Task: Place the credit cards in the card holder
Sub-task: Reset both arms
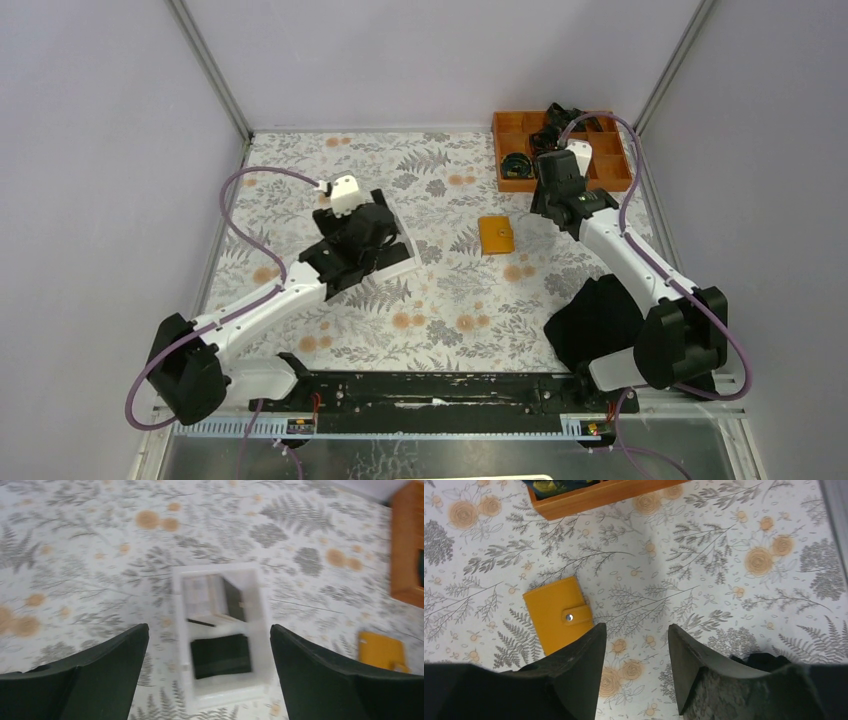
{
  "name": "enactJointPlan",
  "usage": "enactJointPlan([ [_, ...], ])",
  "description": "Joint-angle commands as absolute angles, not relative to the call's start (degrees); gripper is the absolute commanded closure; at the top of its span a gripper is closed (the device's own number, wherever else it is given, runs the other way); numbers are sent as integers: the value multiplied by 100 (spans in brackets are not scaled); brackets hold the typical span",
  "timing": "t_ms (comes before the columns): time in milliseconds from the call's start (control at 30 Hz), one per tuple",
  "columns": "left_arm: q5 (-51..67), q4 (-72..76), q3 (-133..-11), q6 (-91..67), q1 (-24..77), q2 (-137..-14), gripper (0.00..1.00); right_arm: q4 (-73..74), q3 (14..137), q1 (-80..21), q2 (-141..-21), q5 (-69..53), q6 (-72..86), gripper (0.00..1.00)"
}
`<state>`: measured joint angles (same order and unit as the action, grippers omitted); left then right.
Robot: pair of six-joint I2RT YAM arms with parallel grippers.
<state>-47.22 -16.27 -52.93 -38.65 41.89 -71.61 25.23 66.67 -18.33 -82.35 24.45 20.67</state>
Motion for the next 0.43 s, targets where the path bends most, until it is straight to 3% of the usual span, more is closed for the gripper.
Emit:
enactJointPlan([
  [0,-5540,-1600,-4788,-3708,3914,-6848,0,2533,6630,-1823,-7924,3168,2155,43],
  [300,-5617,-954,-4354,-2946,3830,-6745,0,2409,6082,-1822,-7054,3306,1918,40],
  [333,-5611,-935,-4336,-2932,3830,-6727,0,2098,5844,-1825,-6803,3227,1838,34],
  [400,-5601,-922,-4311,-2919,3823,-6718,0,1839,5629,-1827,-6475,3260,1827,2],
])
